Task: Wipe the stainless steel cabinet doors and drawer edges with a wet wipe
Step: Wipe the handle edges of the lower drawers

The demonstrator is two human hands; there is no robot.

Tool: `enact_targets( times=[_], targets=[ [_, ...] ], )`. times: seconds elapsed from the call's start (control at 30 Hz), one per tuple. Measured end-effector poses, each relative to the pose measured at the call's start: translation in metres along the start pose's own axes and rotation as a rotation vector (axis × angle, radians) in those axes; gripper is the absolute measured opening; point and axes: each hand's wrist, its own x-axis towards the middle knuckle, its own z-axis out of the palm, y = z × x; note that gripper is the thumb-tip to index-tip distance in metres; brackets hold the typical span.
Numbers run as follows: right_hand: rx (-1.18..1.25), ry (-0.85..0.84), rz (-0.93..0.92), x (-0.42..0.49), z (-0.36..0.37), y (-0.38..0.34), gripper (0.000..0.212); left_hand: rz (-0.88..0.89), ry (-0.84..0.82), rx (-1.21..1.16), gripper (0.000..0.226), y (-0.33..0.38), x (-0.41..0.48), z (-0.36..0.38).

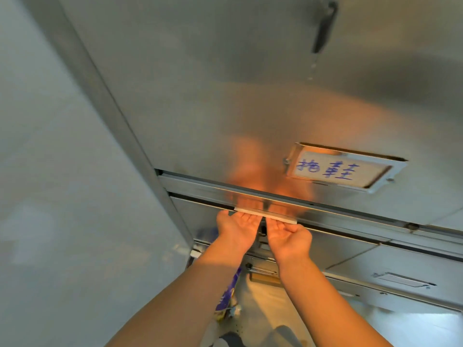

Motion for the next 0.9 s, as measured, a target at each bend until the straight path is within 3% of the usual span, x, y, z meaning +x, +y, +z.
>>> enact_targets(
  times=[0.13, 0.47, 0.9],
  targets=[
    [0.004, -0.001, 0.021, 0.001, 0.013, 0.057, 0.06, 0.023, -0.014, -0.028, 0.059, 0.057, 0.001, -0.017],
    [-0.044, -0.058, 0.078, 0.009, 0.032, 0.152, 0.045, 0.072, -0.039, -0.121, 0.056, 0.151, 0.006, -0.045],
    [-0.114, -0.082, 0.098, 0.011, 0.031, 0.15, 0.041, 0.163, 0.001, -0.1, 0.052, 0.14, 0.006, -0.045]
  ],
)
